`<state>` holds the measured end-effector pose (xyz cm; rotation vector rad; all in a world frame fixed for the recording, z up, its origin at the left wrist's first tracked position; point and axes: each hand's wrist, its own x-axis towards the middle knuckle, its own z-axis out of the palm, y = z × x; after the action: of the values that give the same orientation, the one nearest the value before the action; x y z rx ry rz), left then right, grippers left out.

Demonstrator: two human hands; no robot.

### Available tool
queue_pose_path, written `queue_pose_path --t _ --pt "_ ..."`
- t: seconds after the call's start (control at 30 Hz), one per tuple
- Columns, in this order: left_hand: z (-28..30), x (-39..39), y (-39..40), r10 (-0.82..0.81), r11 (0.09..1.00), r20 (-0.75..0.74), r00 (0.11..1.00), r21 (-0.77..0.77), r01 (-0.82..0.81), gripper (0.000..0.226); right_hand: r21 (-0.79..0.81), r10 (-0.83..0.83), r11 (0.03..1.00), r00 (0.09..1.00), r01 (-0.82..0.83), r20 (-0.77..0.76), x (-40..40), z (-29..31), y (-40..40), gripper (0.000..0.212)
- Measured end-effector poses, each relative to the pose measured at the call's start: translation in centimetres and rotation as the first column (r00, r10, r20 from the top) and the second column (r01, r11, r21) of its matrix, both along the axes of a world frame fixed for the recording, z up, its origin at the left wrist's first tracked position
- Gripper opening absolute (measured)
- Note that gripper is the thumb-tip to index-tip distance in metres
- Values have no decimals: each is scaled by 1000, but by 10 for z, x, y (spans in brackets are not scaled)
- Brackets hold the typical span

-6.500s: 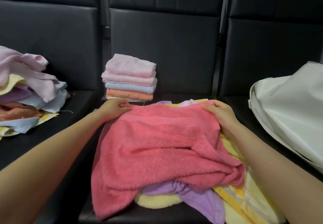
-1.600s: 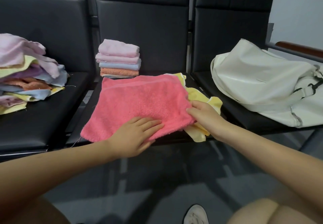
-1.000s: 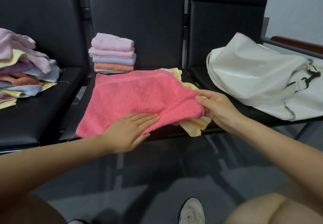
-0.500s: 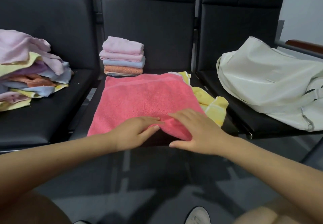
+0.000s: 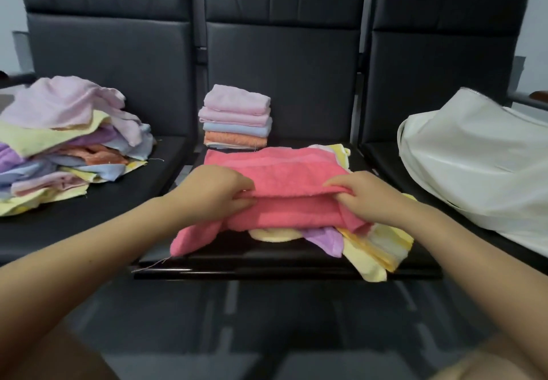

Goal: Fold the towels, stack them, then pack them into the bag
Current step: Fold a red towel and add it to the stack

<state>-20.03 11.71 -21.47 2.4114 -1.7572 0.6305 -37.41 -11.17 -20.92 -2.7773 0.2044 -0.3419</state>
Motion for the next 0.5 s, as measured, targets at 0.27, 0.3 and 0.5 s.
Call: queue_pose_path --t 0.27,0.3,0.5 --pt "13 30 29 161 927 -559 813 -197 -319 40 735 -305 666 945 125 116 -6 15 -24 17" --pt "12 28 28 73 891 -705 706 -271 -364 33 805 -309 585 945 99 108 -8 16 -25 20" --pt "4 14 37 -94 881 -922 375 -252 -400 21 842 -252 525 968 126 13 -14 6 -16 19"
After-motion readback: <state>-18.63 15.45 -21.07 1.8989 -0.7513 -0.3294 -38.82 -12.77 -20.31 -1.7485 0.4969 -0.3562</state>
